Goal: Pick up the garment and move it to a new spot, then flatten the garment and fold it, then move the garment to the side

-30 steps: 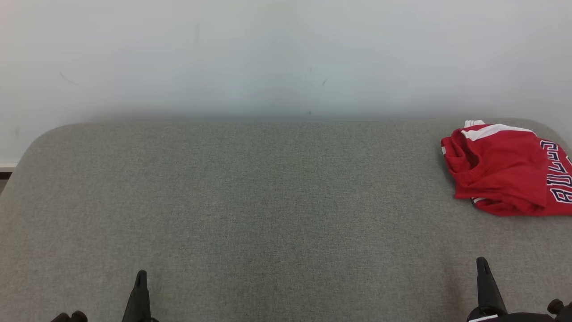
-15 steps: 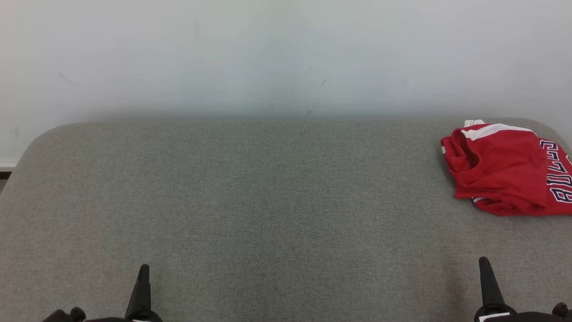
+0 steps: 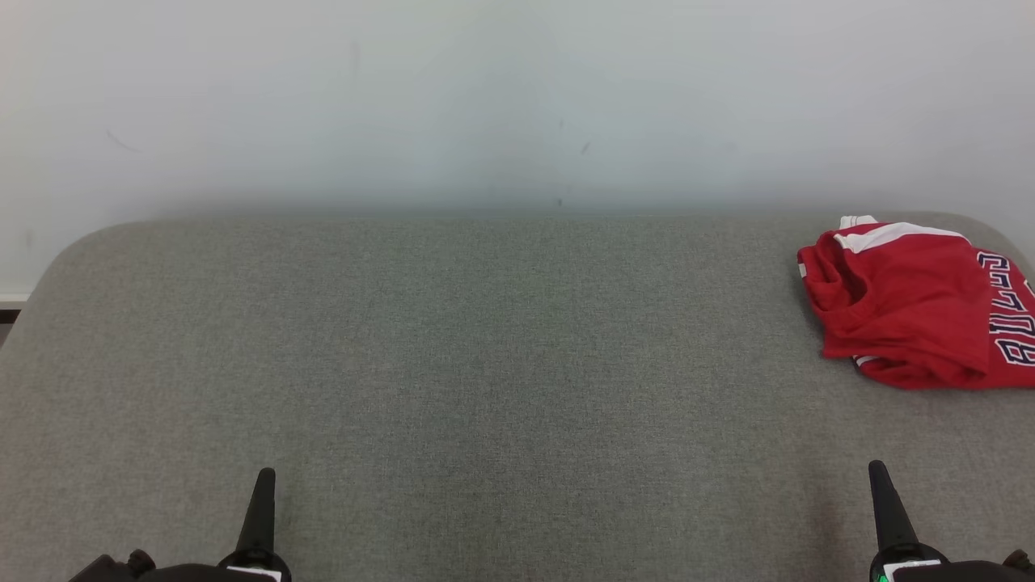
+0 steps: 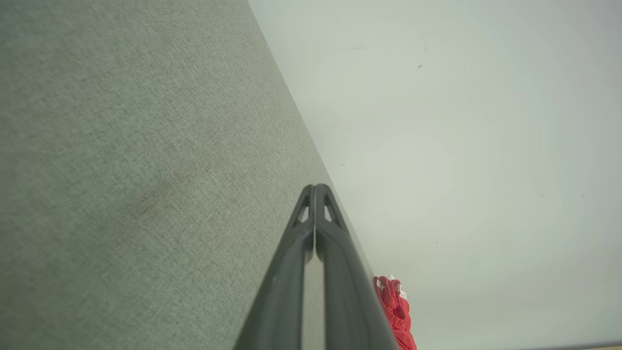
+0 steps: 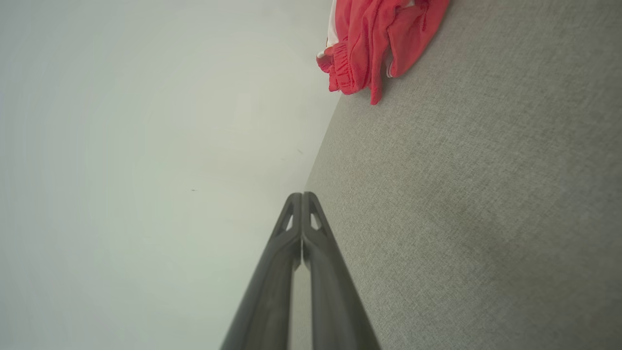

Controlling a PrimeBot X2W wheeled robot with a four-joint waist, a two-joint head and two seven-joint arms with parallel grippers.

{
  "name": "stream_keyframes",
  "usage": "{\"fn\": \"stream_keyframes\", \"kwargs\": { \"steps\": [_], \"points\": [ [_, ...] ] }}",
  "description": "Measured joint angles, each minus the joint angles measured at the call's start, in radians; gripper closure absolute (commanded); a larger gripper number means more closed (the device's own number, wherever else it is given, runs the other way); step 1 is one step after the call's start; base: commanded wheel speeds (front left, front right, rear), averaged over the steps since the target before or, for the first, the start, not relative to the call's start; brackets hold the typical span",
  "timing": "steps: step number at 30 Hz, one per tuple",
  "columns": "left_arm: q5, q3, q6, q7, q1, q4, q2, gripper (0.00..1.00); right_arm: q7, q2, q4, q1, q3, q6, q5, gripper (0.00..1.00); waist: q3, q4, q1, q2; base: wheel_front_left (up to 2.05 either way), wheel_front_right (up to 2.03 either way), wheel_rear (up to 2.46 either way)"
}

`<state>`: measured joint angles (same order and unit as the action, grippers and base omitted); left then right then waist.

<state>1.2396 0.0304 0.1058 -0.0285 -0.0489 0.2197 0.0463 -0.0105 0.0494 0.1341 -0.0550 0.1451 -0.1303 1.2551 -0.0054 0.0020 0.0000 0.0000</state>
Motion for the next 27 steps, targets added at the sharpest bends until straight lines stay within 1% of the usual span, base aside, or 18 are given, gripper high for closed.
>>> {"fn": "stream_keyframes", "kwargs": {
  "steps": [27],
  "points": [
    [0.232, 0.003, 0.01, -0.057, -0.04, 0.021, 0.001, 1.0, -0.051, 0.002, -0.016, 0.014, 0.013, 0.0, 0.229, 1.0, 0.003, -0.001, -0.0001, 0.0, 0.0, 0.0, 0.0]
  ]
}}
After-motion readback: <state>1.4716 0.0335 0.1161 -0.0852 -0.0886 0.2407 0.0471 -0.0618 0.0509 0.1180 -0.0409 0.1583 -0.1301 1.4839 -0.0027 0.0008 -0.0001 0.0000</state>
